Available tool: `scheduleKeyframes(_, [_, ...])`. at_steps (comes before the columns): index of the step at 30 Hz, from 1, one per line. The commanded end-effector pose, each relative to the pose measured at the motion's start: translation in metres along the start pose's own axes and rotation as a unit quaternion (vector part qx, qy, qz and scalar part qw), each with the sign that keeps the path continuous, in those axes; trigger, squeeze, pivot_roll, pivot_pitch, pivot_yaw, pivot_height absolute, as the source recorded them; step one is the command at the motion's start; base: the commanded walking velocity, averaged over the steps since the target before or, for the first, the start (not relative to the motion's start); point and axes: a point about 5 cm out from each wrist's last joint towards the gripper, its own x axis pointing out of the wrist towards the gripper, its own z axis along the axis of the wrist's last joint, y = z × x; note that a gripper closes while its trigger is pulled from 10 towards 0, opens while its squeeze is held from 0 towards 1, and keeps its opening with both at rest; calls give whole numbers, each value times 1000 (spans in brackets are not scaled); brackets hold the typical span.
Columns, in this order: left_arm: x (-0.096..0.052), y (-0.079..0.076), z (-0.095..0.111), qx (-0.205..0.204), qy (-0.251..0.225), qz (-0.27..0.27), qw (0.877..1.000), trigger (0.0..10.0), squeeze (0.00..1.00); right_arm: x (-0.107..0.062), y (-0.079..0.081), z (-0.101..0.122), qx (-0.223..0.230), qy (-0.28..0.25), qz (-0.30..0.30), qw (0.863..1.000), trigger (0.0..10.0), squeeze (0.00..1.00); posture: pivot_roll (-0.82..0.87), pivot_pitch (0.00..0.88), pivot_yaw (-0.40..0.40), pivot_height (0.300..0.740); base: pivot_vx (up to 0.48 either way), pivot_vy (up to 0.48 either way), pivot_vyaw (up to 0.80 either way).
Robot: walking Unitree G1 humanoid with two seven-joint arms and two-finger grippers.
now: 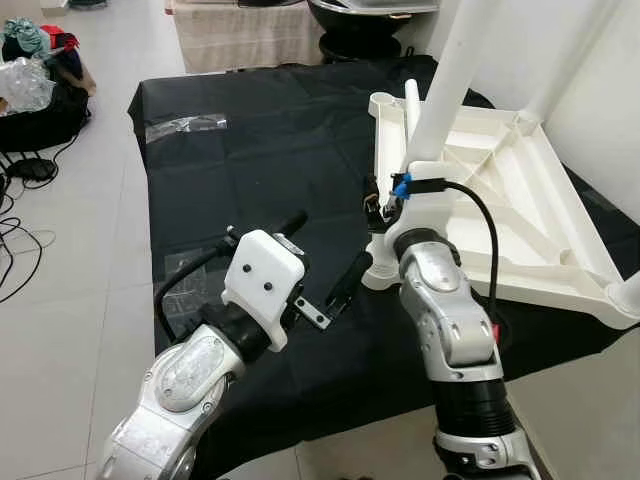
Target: Building children table
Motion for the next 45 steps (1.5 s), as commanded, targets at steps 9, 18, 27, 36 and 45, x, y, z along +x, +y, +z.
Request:
scheduleKeyframes(9, [0, -1, -2, -2, 3, 0, 1000, 10000, 0, 6, -43, 1, 33, -14, 96, 995, 10000, 0, 55, 109, -91, 740, 0, 0, 0])
scheduleKeyframes(18, [1, -5, 0, -5, -1, -5, 1000, 10000, 0, 48, -51, 14, 54, -7, 225, 973, 10000, 0, 70, 97, -96, 740, 0, 0, 0])
scheduleKeyframes(27, [0, -6, 0, -4, -1, -4, 1000, 10000, 0, 57, -51, 13, 70, 14, 292, 954, 10000, 0, 84, 84, -102, 740, 0, 0, 0])
scheduleKeyframes(36, [1, -6, 0, -4, -3, -5, 1000, 10000, 0, 61, -46, 0, 69, 32, 321, 944, 0, 0, 85, 76, -100, 740, 0, 0, 0])
scheduleKeyframes(45, [1, -3, 0, 3, -3, 1, 1000, 10000, 0, 64, -57, -12, 19, 47, 213, 976, 0, 0, 84, 73, -97, 740, 0, 0, 0])
